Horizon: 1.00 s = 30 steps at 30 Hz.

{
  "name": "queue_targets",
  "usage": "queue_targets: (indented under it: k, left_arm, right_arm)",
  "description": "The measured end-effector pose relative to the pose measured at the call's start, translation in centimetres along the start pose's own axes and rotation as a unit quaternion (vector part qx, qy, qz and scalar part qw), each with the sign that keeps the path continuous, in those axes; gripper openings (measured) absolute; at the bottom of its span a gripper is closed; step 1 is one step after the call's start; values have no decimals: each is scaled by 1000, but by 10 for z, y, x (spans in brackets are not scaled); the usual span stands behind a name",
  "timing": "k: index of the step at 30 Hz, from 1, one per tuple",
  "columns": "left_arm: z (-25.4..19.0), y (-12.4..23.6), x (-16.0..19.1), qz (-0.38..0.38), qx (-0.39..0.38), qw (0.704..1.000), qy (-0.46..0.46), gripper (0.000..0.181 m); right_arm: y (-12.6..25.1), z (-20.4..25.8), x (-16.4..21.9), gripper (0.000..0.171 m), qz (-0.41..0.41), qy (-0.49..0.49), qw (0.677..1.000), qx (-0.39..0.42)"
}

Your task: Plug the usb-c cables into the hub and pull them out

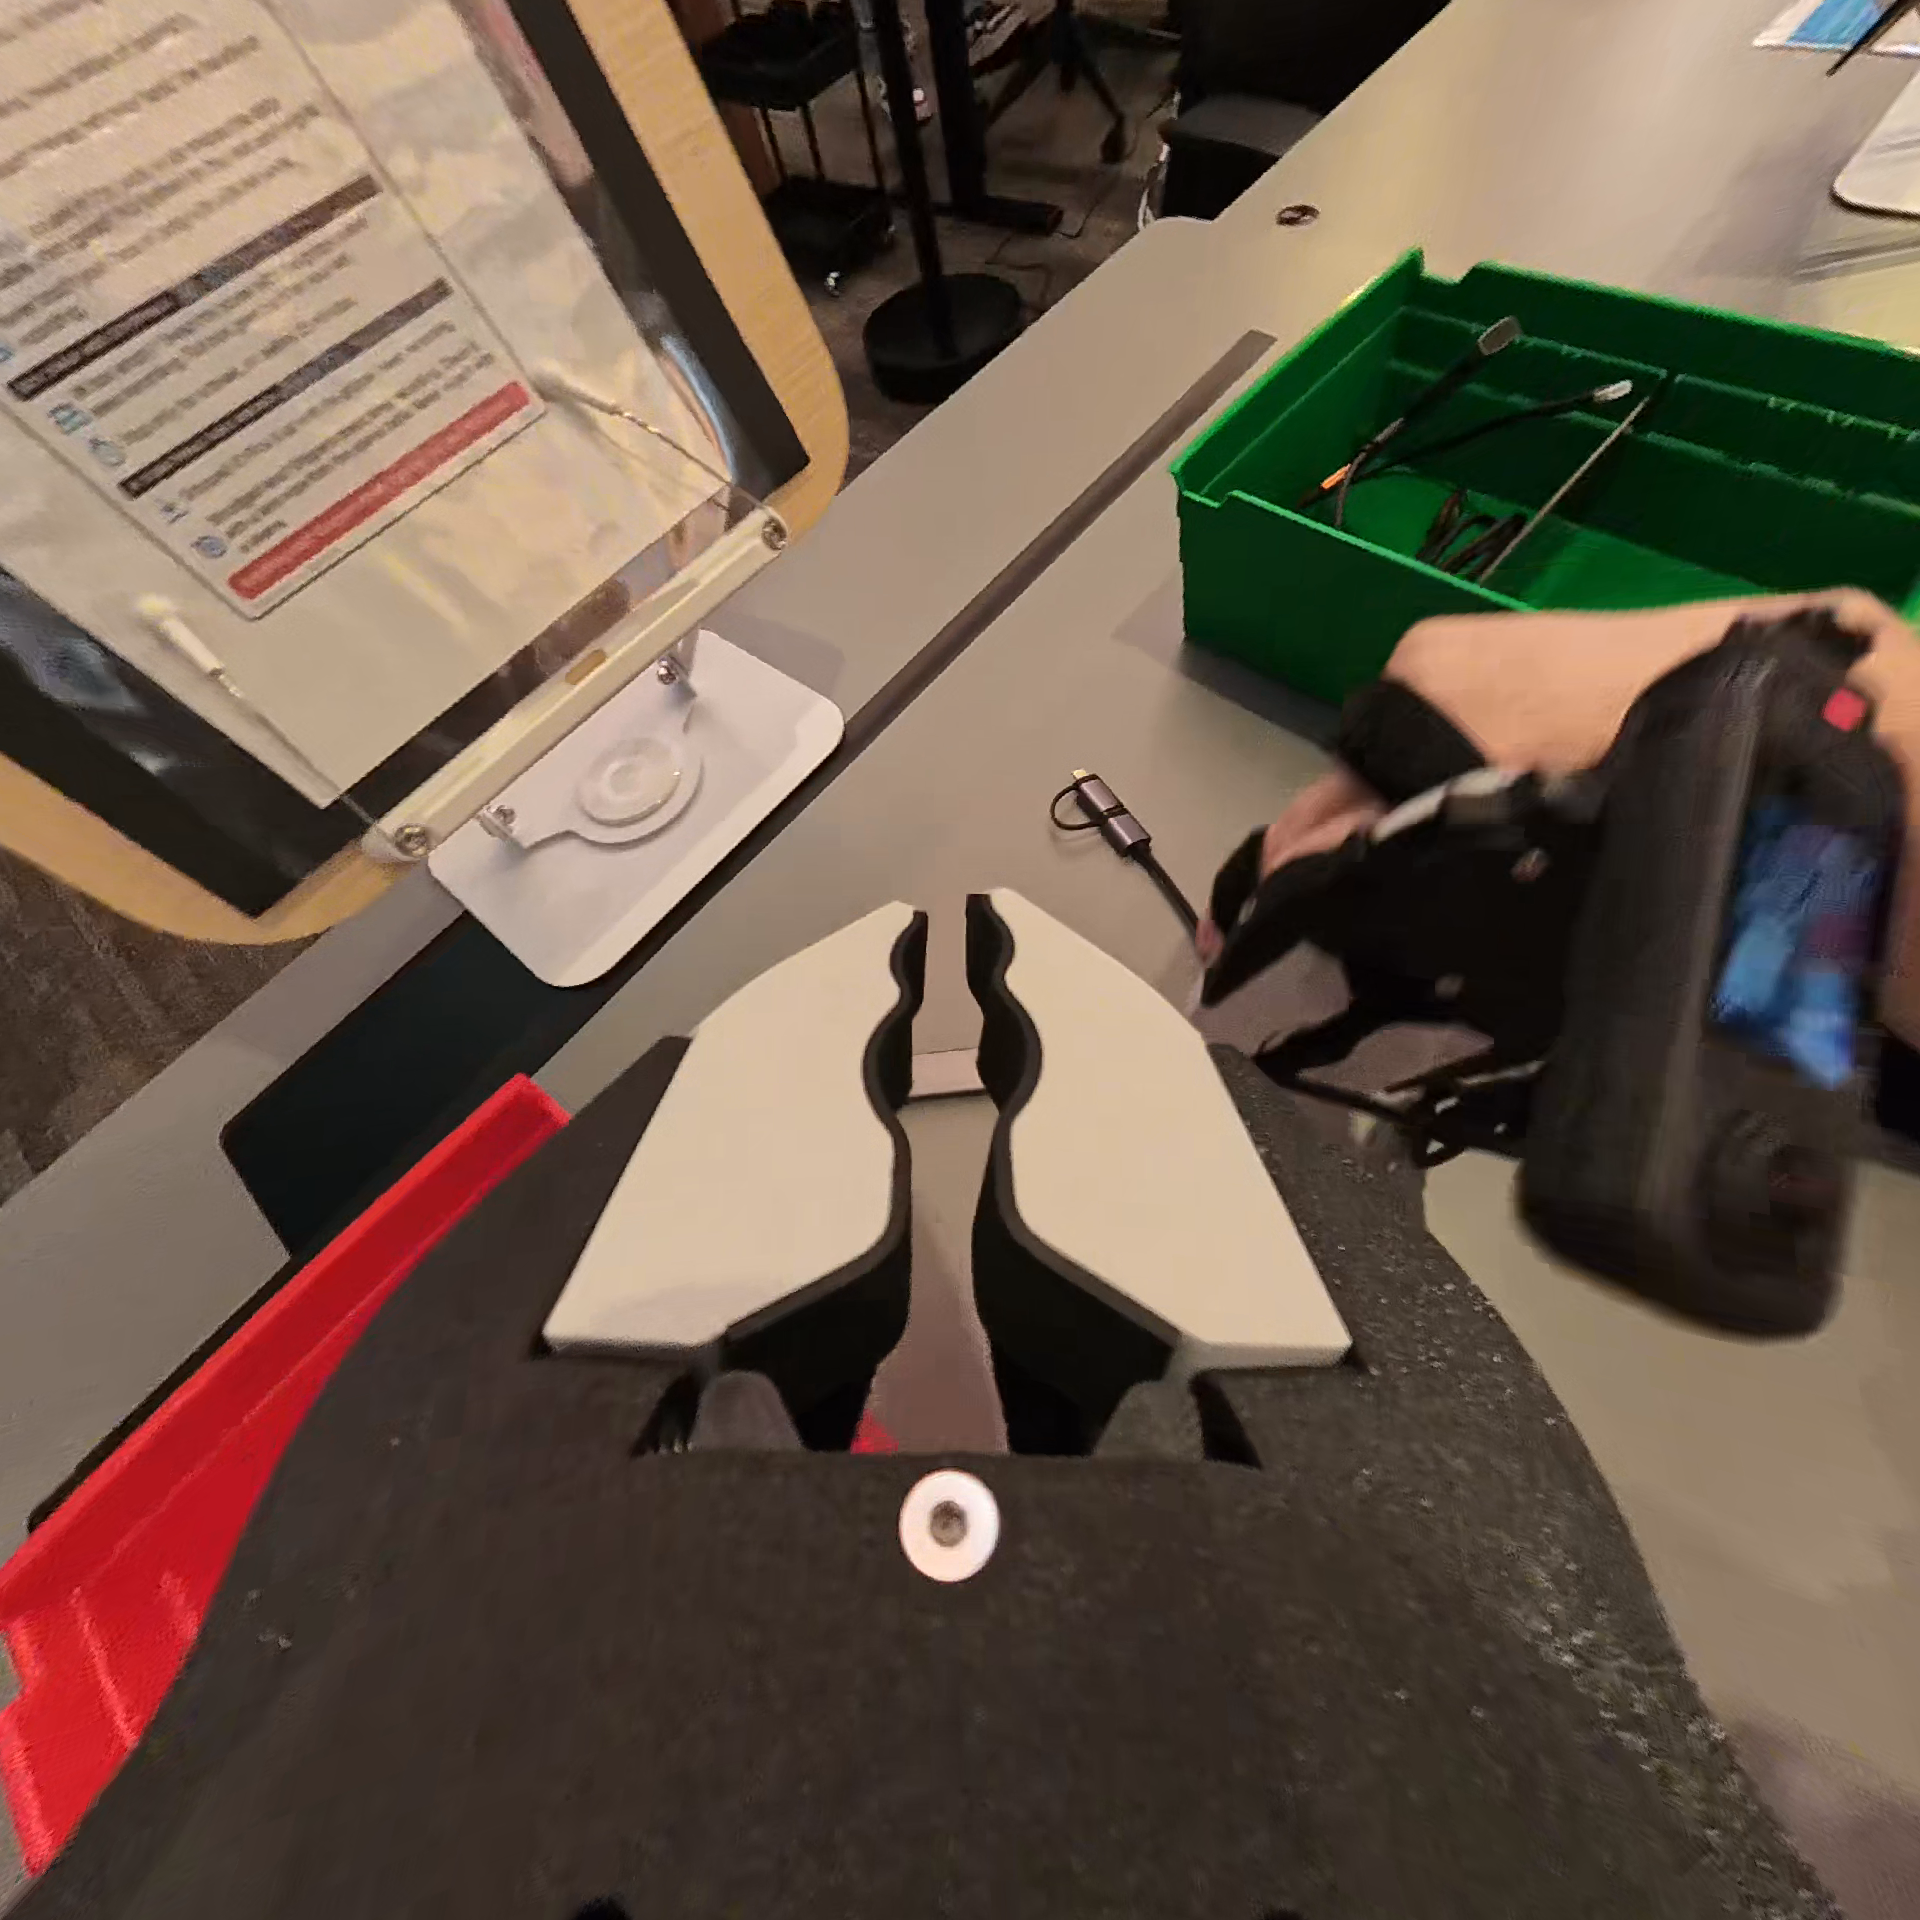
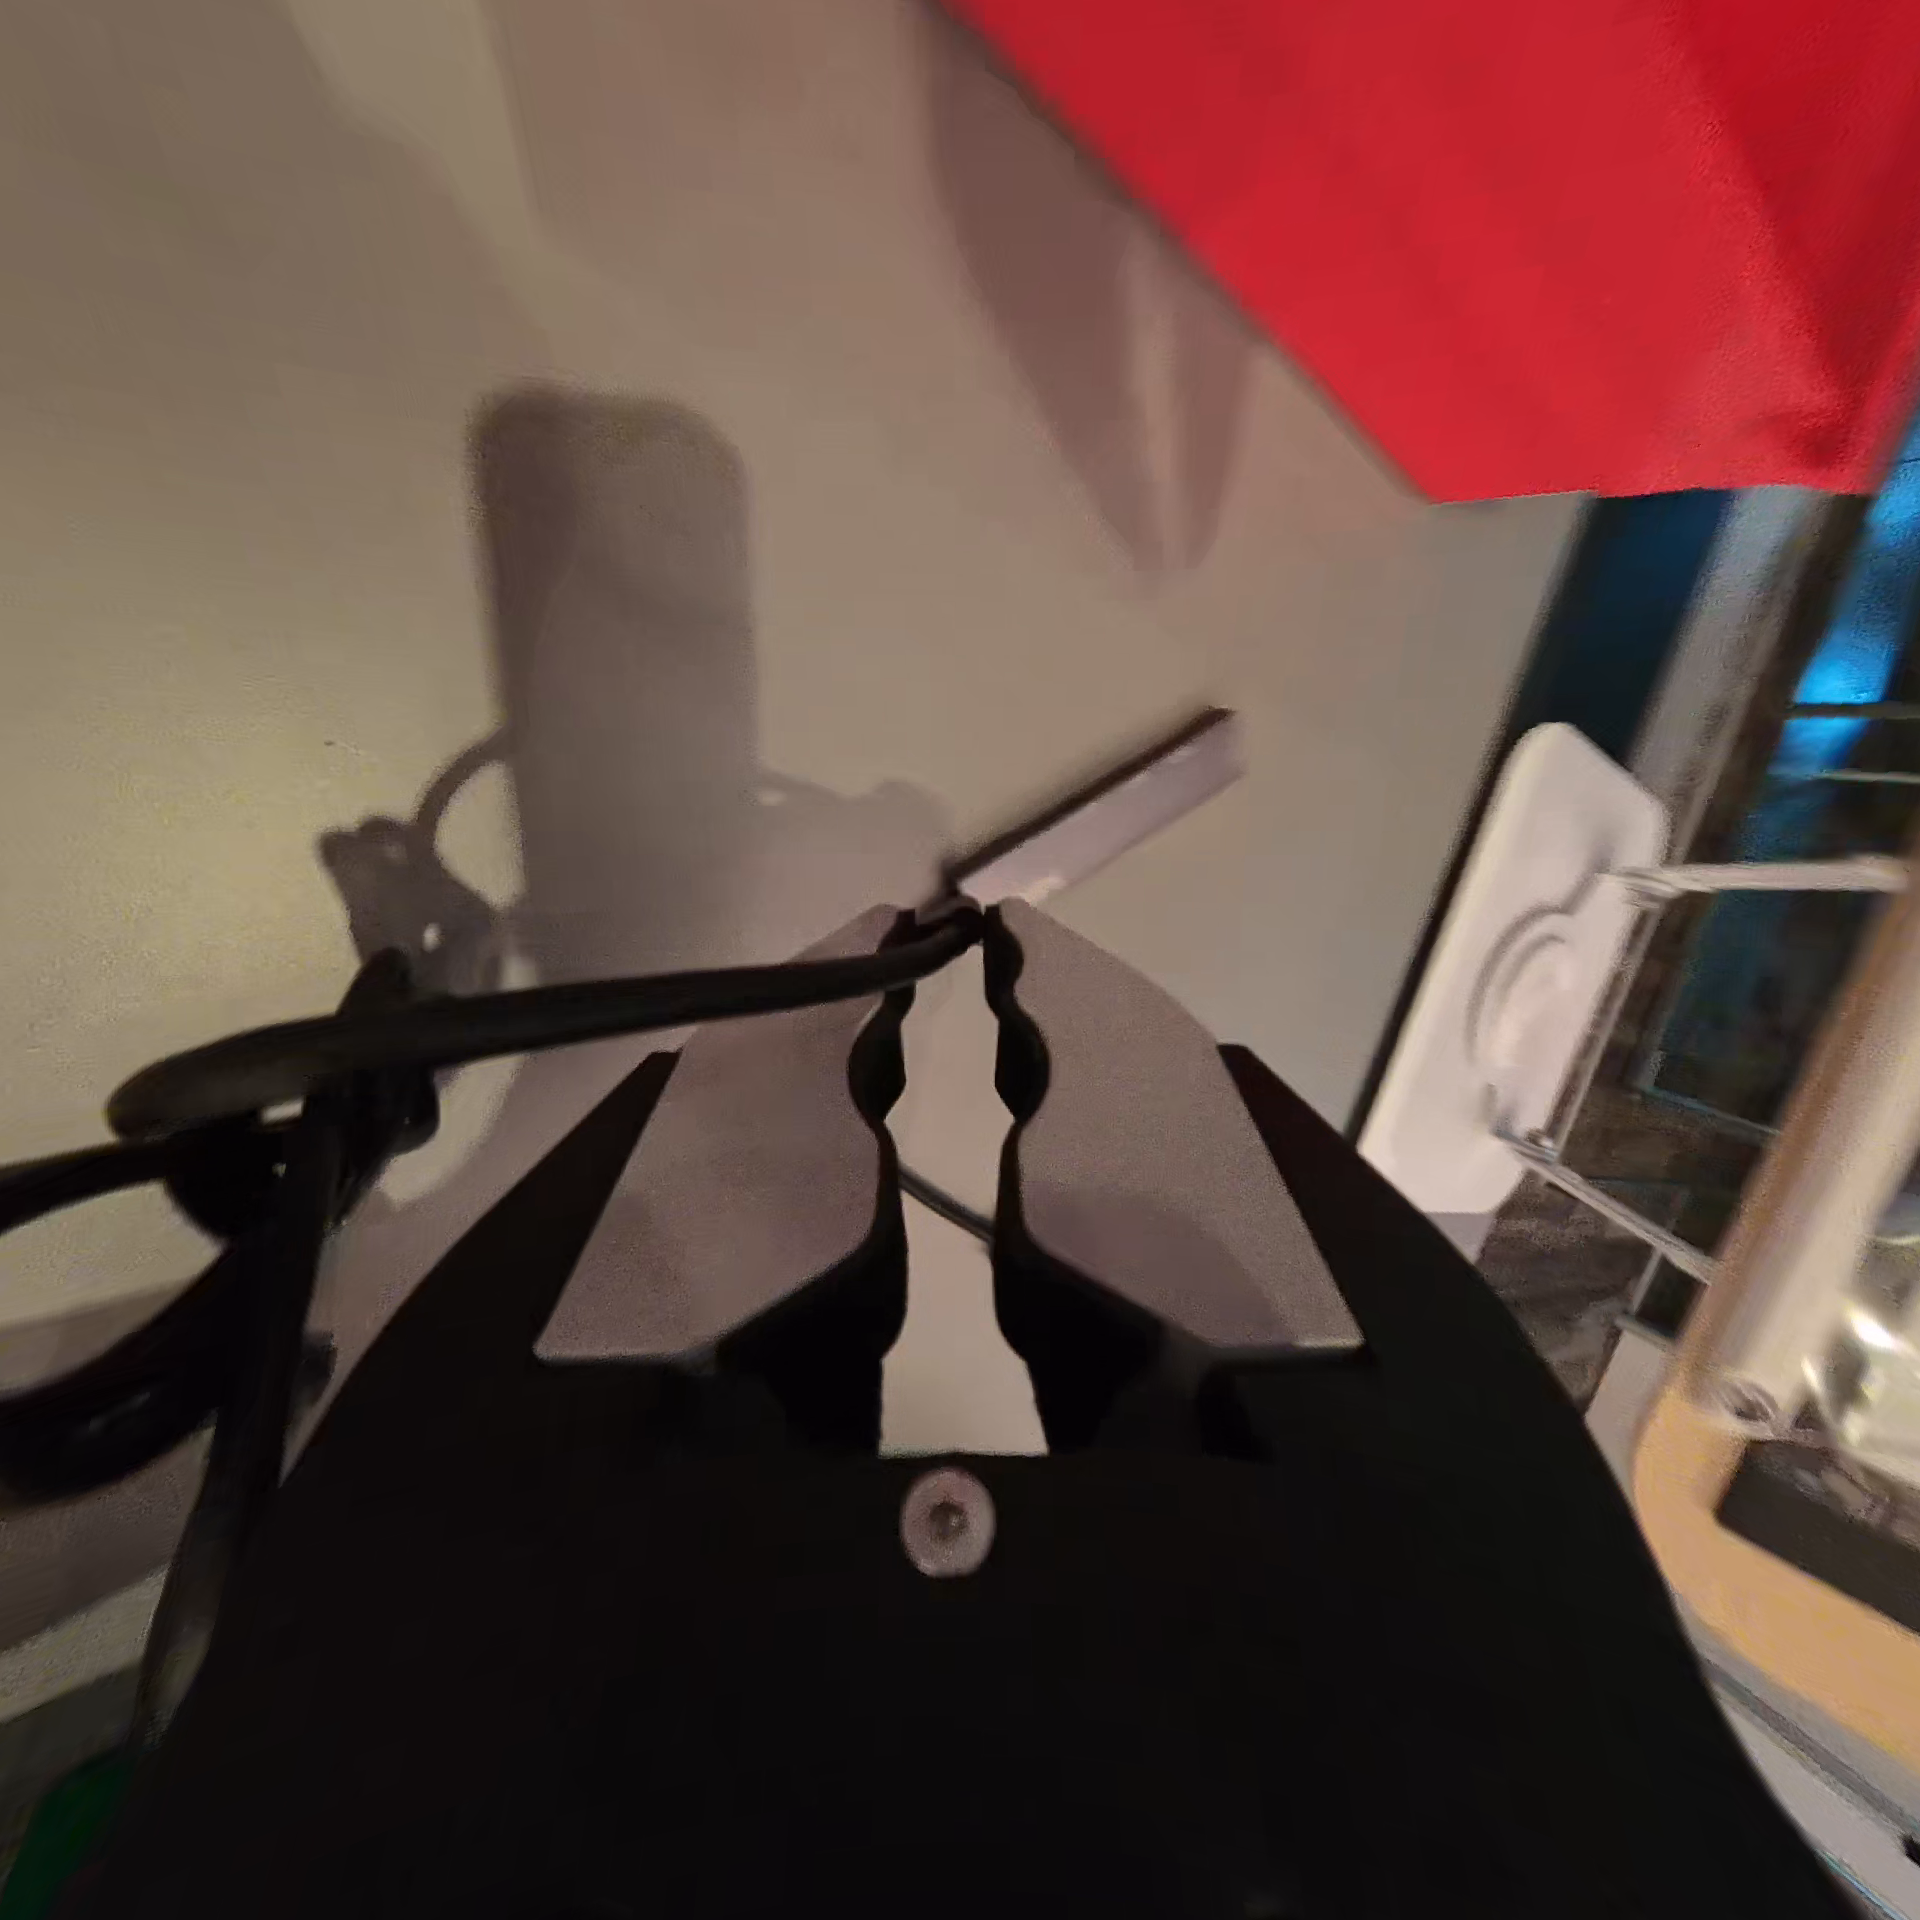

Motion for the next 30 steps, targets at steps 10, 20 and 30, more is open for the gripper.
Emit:
queue_targets:
  k: [10,20,30]
  left_arm:
    - [26,34,11,-21,-30,998,45,7]
    - [33,42,15,-33,-22,998,53,7]
    - [43,51,23,-17,-63,996,54,8]
  right_arm:
    - [-26,10,-12,23,-24,-38,996,-77]
    - [-65,-39,31,40,-32,-443,894,-52]
    - [-10,-24,8,34,-153,-450,878,-55]
Point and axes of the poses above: each gripper's, where its closed fingertips meet, y back along the fingers, x out of its underside, z = x × y across the jaws, the point moved 9 cm from there along y, back along the fingers, and after that the axes turned 3 degrees about -x, right-handed, at the moved point
